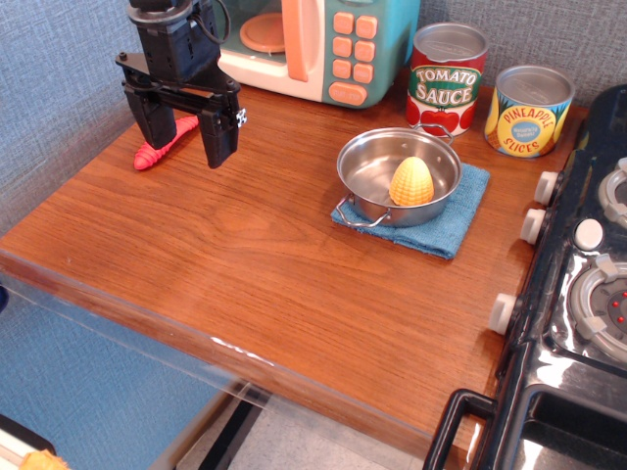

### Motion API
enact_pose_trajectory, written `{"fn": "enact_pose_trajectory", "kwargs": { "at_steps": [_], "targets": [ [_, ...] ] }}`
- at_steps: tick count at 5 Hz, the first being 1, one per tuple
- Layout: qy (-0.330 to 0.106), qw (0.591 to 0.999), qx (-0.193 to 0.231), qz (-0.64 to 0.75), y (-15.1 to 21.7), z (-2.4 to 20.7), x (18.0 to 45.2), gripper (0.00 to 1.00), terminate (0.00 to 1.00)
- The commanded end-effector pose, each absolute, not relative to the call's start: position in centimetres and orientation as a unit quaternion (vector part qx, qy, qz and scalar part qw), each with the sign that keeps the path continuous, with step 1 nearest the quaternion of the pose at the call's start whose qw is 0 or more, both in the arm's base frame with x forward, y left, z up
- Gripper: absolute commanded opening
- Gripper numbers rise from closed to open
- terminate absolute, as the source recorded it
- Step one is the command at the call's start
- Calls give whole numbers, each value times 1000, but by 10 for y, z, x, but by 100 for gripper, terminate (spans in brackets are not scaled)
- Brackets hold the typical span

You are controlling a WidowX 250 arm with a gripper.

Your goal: Put potato between the red spoon and the pan

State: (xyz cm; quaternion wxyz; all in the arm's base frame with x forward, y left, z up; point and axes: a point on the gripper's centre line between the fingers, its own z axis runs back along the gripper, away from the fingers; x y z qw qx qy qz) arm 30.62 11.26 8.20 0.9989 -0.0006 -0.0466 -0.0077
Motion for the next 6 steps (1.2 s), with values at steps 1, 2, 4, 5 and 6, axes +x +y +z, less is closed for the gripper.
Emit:
{"fn": "enact_pose_trajectory", "kwargs": {
  "at_steps": [1,2,4,5,6],
  "targets": [
    [-47,999,-1,-8,113,82,306,100,0],
    [-56,998,-8,-35,86,87,323,100,0],
    [-103,989,-27,-104,18,113,360,100,0],
    [-108,985,-26,-130,-15,112,381,100,0],
    [-89,987,-7,-132,-24,91,392,100,0]
  ]
}}
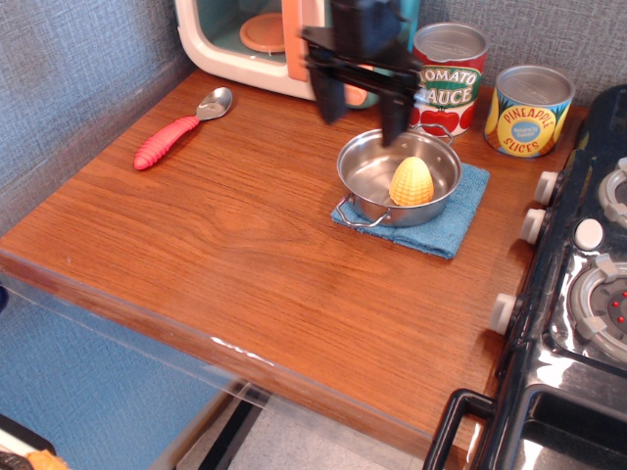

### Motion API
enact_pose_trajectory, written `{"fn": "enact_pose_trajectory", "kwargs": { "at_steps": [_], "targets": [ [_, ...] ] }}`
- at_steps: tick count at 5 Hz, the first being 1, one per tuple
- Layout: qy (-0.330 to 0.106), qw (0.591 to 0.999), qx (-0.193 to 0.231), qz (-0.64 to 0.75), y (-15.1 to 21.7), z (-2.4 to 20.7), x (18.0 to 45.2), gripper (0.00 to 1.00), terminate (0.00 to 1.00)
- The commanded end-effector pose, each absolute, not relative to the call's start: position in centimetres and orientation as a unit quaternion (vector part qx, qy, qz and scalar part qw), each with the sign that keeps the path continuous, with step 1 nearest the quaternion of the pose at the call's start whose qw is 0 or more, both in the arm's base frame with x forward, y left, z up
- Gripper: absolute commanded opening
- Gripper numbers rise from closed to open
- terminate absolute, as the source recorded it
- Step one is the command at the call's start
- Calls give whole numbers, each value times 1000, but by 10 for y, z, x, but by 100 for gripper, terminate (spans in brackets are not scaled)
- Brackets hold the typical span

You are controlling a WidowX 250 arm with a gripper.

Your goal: Put potato between the red spoon and the pan

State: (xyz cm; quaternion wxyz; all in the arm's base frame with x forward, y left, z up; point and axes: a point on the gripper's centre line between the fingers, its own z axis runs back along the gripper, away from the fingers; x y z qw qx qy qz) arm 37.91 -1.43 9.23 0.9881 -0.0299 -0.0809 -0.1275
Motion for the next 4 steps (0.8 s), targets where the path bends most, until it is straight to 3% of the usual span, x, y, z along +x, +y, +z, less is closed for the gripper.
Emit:
{"fn": "enact_pose_trajectory", "kwargs": {
  "at_steps": [1,4],
  "targets": [
    [-69,990,2,-126,-27,72,401,100,0],
    [-54,992,7,-111,-27,43,408,100,0]
  ]
}}
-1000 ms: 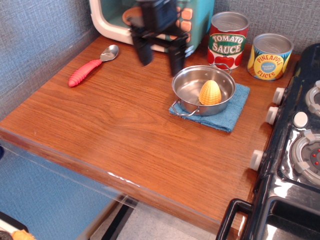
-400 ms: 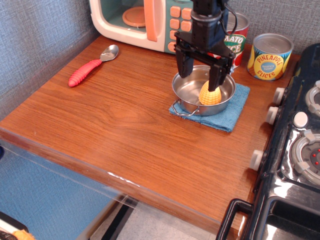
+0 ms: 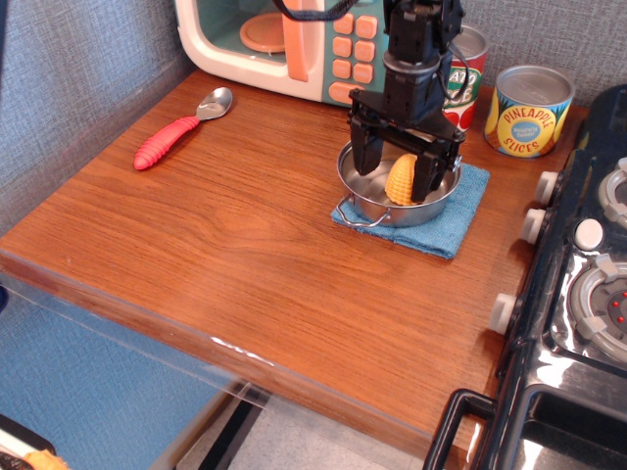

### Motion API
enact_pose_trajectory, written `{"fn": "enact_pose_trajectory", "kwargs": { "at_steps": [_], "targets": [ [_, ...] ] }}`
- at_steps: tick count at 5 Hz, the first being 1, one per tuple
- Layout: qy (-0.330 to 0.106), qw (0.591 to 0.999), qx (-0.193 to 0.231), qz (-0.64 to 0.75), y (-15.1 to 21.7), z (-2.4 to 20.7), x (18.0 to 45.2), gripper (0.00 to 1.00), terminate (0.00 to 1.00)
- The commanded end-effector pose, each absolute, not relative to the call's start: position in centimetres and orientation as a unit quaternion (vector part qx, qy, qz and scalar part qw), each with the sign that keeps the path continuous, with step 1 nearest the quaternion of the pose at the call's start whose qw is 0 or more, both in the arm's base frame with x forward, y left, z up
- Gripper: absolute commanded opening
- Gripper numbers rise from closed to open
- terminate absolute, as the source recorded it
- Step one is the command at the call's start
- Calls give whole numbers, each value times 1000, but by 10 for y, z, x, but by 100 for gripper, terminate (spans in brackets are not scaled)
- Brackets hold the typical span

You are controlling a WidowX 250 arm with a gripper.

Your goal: Put potato between the red spoon and the pan

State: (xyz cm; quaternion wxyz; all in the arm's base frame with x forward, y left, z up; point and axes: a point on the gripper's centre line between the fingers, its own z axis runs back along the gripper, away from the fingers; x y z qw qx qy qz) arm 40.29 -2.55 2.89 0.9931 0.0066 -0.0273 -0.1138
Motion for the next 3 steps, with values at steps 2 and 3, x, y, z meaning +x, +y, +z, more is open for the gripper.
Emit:
{"fn": "enact_pose_trajectory", "kwargs": {
  "at_steps": [2,3],
  "targets": [
    [-58,993,0,-100,-23,43,408,0,0],
    [-72,992,-18,-101,-22,54,409,0,0]
  ]
}}
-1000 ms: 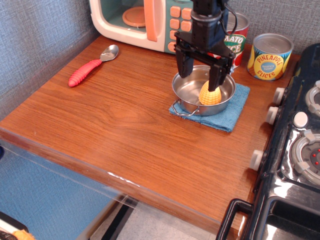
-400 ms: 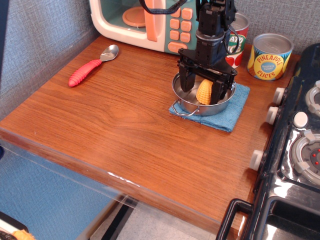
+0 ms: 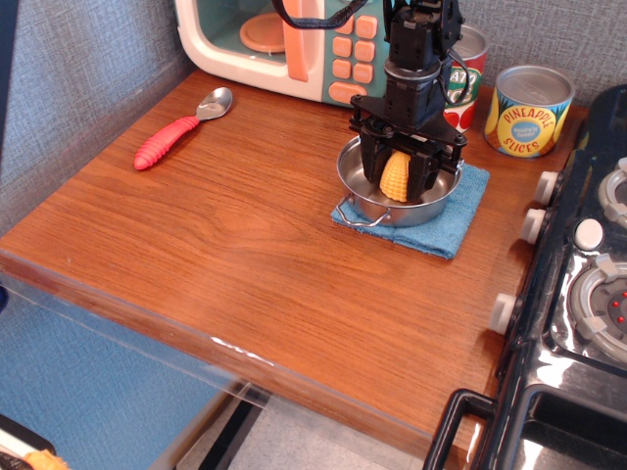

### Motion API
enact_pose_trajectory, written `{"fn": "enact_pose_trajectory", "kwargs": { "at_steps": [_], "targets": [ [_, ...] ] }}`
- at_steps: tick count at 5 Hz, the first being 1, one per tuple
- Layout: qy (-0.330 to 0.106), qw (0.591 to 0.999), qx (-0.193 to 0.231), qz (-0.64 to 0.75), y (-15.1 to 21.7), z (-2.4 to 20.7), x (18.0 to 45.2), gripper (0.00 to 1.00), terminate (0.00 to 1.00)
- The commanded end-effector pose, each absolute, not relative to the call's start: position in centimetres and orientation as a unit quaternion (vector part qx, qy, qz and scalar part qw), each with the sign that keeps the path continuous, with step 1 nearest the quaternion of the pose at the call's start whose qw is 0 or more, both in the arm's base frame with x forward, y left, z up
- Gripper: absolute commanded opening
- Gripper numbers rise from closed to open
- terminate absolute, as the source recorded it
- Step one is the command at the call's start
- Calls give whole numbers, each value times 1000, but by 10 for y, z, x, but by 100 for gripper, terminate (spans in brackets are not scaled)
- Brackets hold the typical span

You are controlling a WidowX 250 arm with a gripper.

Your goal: Put potato between the red spoon and the pan

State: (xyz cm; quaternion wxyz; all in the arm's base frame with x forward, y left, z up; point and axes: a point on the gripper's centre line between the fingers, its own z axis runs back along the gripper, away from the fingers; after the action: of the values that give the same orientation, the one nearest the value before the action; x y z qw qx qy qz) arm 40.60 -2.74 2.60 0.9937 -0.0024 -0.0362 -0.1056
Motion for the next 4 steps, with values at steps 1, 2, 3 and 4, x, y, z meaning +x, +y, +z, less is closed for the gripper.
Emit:
{"fn": "enact_pose_trajectory", "kwargs": {
  "at_steps": [1,2,3,4],
  "targets": [
    [-115,987,-39,-105,-22,88,408,0,0],
    [-146,983,-42,-102,-11,115,405,0,0],
    [-154,985,-28,-70,20,124,403,0,0],
    [-153,988,-3,-28,57,121,411,0,0]
  ]
}}
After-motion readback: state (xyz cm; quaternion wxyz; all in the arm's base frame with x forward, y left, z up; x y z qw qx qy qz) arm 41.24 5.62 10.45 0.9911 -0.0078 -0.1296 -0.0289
